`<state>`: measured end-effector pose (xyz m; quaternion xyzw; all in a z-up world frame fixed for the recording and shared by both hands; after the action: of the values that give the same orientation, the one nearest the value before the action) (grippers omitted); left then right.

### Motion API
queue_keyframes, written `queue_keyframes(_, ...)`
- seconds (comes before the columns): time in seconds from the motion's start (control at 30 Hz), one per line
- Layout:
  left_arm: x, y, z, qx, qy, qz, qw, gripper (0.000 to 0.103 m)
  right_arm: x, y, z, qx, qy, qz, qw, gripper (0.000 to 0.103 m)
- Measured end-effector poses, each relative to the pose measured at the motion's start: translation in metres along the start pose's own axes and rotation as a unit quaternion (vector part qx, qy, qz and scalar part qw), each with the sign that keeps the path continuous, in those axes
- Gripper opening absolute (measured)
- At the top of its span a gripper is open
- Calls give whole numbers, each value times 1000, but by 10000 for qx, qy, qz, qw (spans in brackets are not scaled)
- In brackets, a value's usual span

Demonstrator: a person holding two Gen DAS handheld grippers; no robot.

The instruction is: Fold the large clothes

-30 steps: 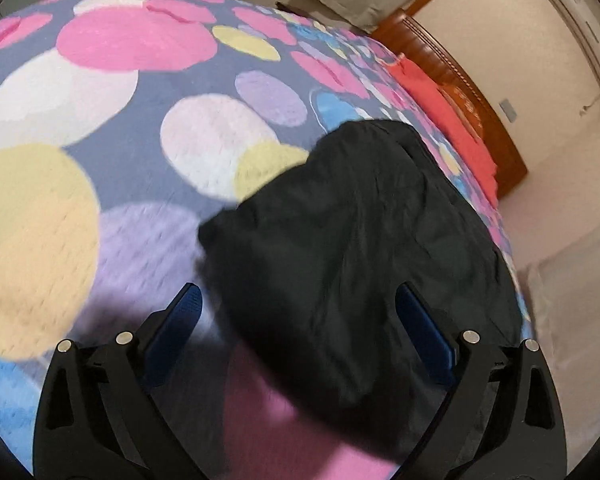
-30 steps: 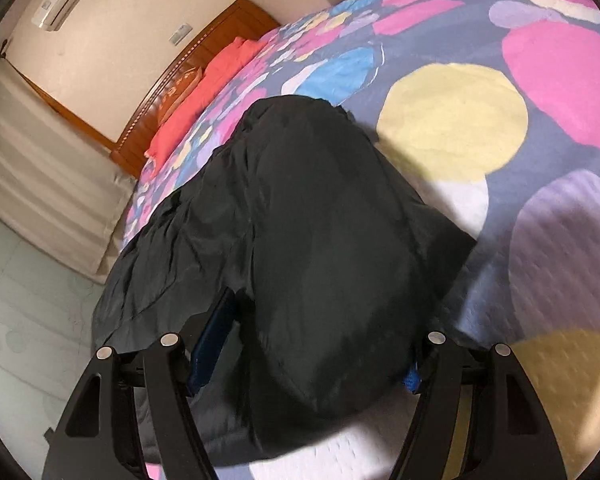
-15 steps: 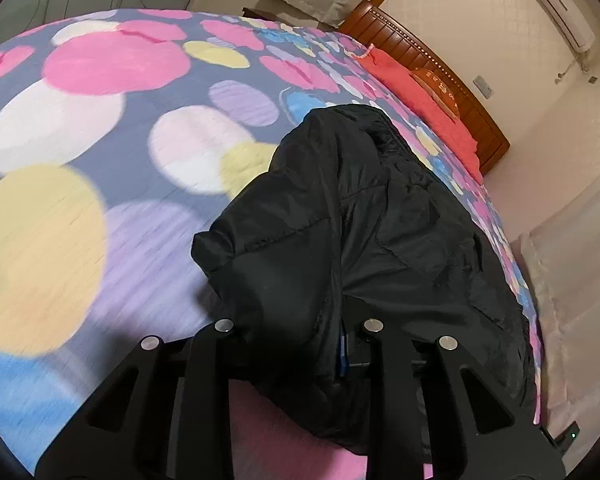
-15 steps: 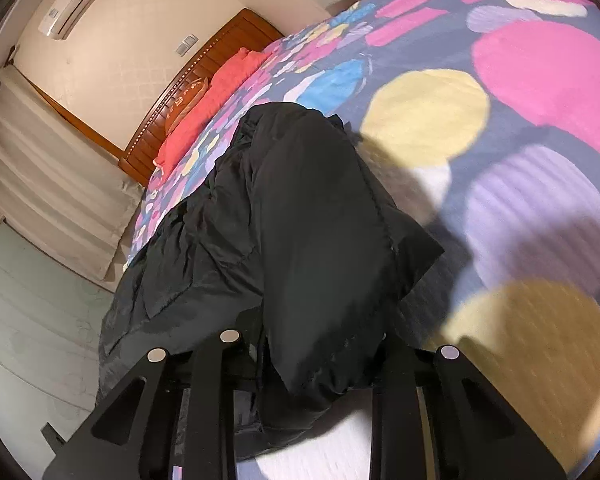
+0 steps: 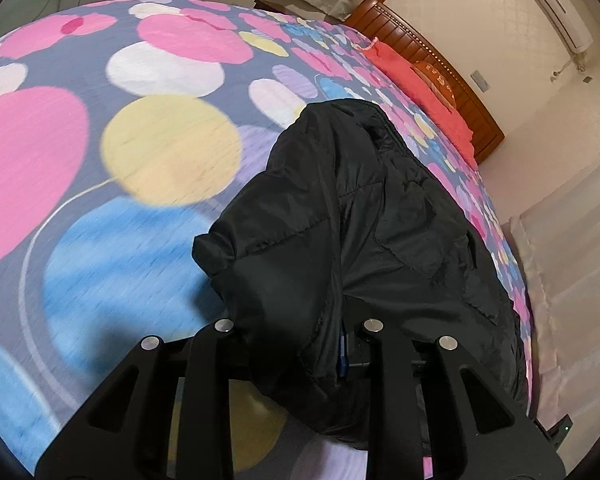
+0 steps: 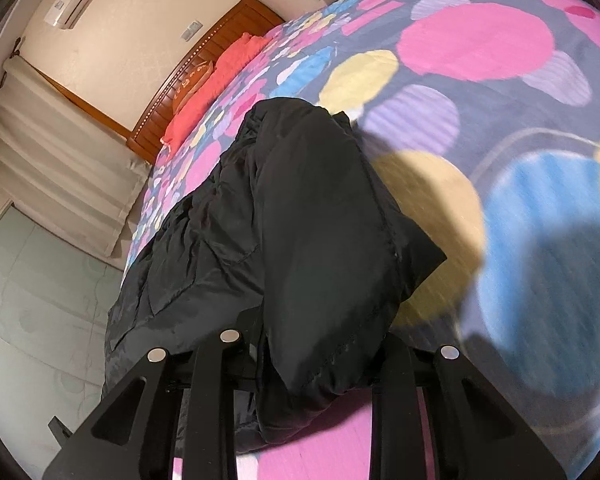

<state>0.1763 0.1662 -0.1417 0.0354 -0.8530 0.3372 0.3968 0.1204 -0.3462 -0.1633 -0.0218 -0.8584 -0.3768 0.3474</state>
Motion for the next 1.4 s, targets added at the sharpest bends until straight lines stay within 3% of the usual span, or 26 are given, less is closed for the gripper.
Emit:
queue_keyframes(0.5,33,22,25,-7,138,-23,9999,28,16,-12,16,-96,203,-94,9997,29)
queue_keyframes(0.6,34,25,22,22,219,-20,9998,36,16,-10,13,-100,244,-35,9996,35)
queue_keyframes(0.77,48,35,25,-183,298,-69,9994,62,31,-10,26,124,342,191,9992,45)
queue_keyframes(0.9,64,49,23,-275,405,65,9988,68,51,-8,41,360,428,389,9977,50)
queue_keyframes(1.17,85,90,3,-154,264,-191,9994,70,77,38,66,1479,501,661,9855,50)
queue_keyframes(1.27,85,102,-12,-8,293,-124,9995,70,73,72,68,2012,433,623,9766,50)
queue_keyframes(1.4,75,90,-40,-332,418,-1,9986,74,51,118,66,2501,492,515,9656,50)
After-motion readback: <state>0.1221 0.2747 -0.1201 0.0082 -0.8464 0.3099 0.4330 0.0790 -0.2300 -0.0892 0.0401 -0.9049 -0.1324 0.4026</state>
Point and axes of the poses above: each gripper's, at about its wrist camera, not at the fingertips, and x roughly against the way its jaws point, y to its left, z to its underside, the point moved 2 cm from there along -x, roughly the way its jaws point, and after that the axes turned 3 degrees about x, right-handed, at the moved point
